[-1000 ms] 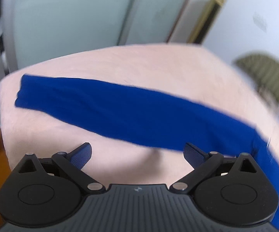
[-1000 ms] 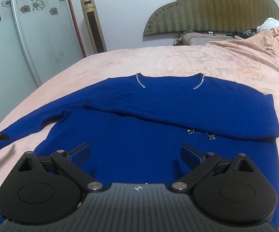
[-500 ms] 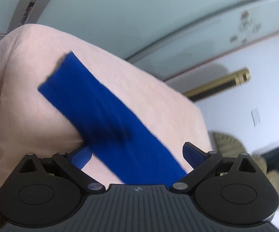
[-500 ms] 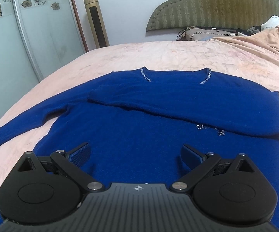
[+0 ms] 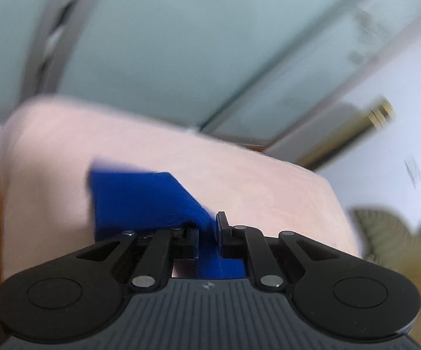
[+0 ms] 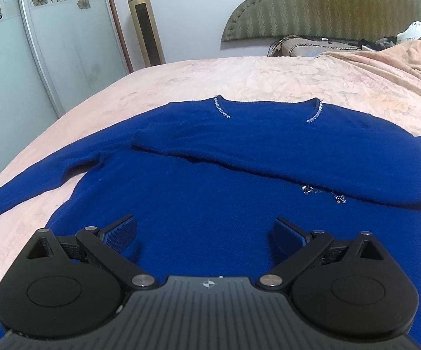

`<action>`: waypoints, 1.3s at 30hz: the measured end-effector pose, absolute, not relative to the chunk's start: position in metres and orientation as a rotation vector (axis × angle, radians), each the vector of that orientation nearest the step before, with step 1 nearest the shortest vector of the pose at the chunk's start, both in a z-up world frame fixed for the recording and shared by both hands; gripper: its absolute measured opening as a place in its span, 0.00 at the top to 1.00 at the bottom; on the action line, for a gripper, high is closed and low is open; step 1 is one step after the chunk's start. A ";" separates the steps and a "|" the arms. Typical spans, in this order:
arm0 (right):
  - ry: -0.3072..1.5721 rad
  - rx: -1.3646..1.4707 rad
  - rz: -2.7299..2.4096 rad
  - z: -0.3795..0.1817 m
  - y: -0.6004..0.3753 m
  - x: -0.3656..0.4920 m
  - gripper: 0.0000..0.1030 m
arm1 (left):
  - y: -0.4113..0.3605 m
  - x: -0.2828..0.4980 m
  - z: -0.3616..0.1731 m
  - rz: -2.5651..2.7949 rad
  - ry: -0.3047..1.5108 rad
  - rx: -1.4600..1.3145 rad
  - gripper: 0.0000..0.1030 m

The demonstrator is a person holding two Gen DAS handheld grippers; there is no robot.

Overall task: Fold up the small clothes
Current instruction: 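Grasp the other sweater sleeve with the left gripper, then carry the held sleeve with the left gripper across the sweater body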

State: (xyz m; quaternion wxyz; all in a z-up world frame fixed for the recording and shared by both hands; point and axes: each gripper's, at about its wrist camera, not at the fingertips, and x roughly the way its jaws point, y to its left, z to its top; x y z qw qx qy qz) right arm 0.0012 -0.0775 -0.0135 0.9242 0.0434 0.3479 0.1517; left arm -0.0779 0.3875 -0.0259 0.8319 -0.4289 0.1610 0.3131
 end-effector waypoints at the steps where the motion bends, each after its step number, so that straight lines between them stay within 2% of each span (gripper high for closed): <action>1: 0.712 0.089 0.308 -0.013 -0.079 0.001 0.02 | 0.374 -0.065 -0.013 0.625 0.343 -0.818 0.90; 5: 0.708 0.106 0.288 -0.012 -0.089 0.002 0.02 | 0.297 -0.011 0.030 0.406 0.342 -0.491 0.90; 10: 0.705 0.126 0.249 -0.011 -0.104 -0.001 0.02 | 0.194 0.041 0.052 0.073 0.352 -0.227 0.89; 14: 0.701 0.136 0.196 -0.011 -0.122 -0.003 0.02 | 0.102 0.062 0.040 -0.213 0.387 -0.014 0.89; 18: 0.685 0.169 0.119 -0.009 -0.147 -0.005 0.02 | 0.040 0.078 -0.003 -0.404 0.592 0.181 0.89; 21: 0.661 0.193 0.048 -0.006 -0.169 -0.007 0.02 | 0.024 0.064 -0.029 -0.432 0.718 0.238 0.83; 22: 0.652 0.205 0.031 -0.005 -0.176 -0.007 0.02 | 0.021 0.063 -0.030 -0.440 0.722 0.246 0.72; 23: 0.644 0.223 0.024 -0.005 -0.182 -0.006 0.01 | 0.022 0.058 -0.030 -0.444 0.717 0.255 0.51; 24: 0.639 0.244 0.034 -0.005 -0.186 -0.004 0.00 | 0.026 0.052 -0.027 -0.440 0.702 0.262 0.37; 25: 0.639 0.284 0.065 -0.006 -0.190 0.000 0.00 | 0.027 0.049 -0.023 -0.425 0.673 0.266 0.16; 26: 0.643 0.327 0.103 -0.007 -0.193 0.006 0.00 | 0.032 0.040 -0.019 -0.399 0.622 0.271 0.10; 29: 0.666 0.465 0.266 -0.013 -0.191 0.035 0.02 | 0.049 0.025 -0.011 -0.338 0.554 0.305 0.10; 34: 0.741 0.510 0.410 -0.025 -0.148 0.091 0.10 | 0.086 0.025 -0.006 -0.247 0.574 0.238 0.10; 36: 0.747 0.387 0.416 -0.020 -0.116 0.100 0.11 | 0.100 0.027 -0.009 -0.216 0.601 0.203 0.10; 39: 0.658 -0.087 0.380 -0.010 -0.054 0.084 0.06 | 0.122 0.029 -0.014 -0.137 0.626 0.172 0.10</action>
